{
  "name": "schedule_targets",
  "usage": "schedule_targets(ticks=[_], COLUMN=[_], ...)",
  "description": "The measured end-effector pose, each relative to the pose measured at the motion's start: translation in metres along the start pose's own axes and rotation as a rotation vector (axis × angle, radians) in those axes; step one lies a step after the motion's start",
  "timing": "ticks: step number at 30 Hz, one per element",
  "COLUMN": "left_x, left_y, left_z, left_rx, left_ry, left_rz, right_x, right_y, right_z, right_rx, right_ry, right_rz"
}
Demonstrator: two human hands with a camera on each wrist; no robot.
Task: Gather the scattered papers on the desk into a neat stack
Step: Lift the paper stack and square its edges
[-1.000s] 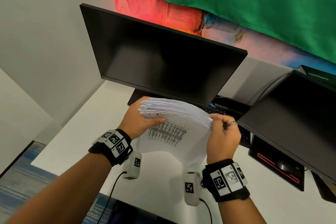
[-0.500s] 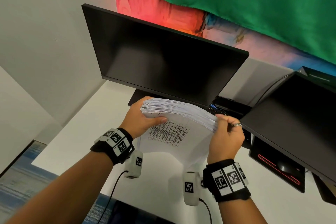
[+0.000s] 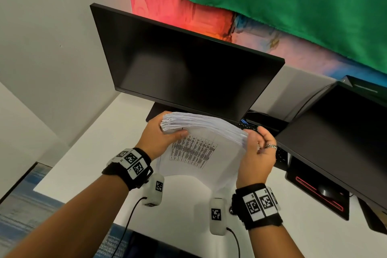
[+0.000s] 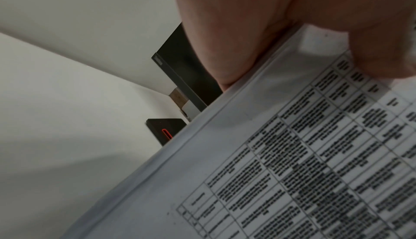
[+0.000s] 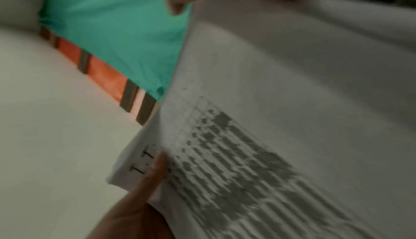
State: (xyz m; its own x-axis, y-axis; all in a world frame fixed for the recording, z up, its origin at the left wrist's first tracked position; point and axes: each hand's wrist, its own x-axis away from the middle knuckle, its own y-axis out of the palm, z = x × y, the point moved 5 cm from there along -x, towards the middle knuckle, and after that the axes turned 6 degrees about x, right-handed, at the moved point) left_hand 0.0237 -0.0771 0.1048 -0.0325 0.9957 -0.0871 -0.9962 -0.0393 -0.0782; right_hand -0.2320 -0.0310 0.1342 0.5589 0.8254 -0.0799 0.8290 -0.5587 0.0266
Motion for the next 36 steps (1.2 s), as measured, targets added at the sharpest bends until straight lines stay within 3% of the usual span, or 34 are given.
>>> schedule_targets(ticks=[3, 5, 8, 14, 17, 22, 26, 36], left_x=[0.002, 0.004, 0.006, 0.018, 0.026, 0.033, 0.033, 0.025], left_y=[0.002, 0.003, 0.009, 0.012, 0.009, 0.019, 0.02, 0.019], left_z=[-0.002, -0.004, -0.005, 0.002, 0.009, 0.016, 0.021, 0.012], left_rx=[0.077, 0.107, 0.088, 0.049, 0.096, 0.051, 0.151, 0.159], left_ry=[-0.02, -0.038, -0.03, 0.046, 0.08, 0.101, 0.123, 0.098], left_rz=[-0.006, -0.009, -0.029, 0.053, 0.101, -0.018, 0.038, 0.106], right_x=[0.003, 0.001, -0.008, 0.0, 0.002, 0.01, 0.01, 0.007], right_y=[-0.006, -0.008, -0.007, -0.007, -0.011, -0.014, -0.012, -0.013], right_z=[0.018, 0.027, 0.032, 0.024, 0.01, -0.002, -0.008, -0.008], right_rx=[0.022, 0.064, 0.145, 0.084, 0.086, 0.064, 0.223, 0.231], right_ry=[0.036, 0.088, 0.108, 0.105, -0.003, -0.173, -0.323, -0.267], right_rz=[-0.2, -0.238, -0.241, -0.259, -0.213, -0.193, -0.172, -0.134])
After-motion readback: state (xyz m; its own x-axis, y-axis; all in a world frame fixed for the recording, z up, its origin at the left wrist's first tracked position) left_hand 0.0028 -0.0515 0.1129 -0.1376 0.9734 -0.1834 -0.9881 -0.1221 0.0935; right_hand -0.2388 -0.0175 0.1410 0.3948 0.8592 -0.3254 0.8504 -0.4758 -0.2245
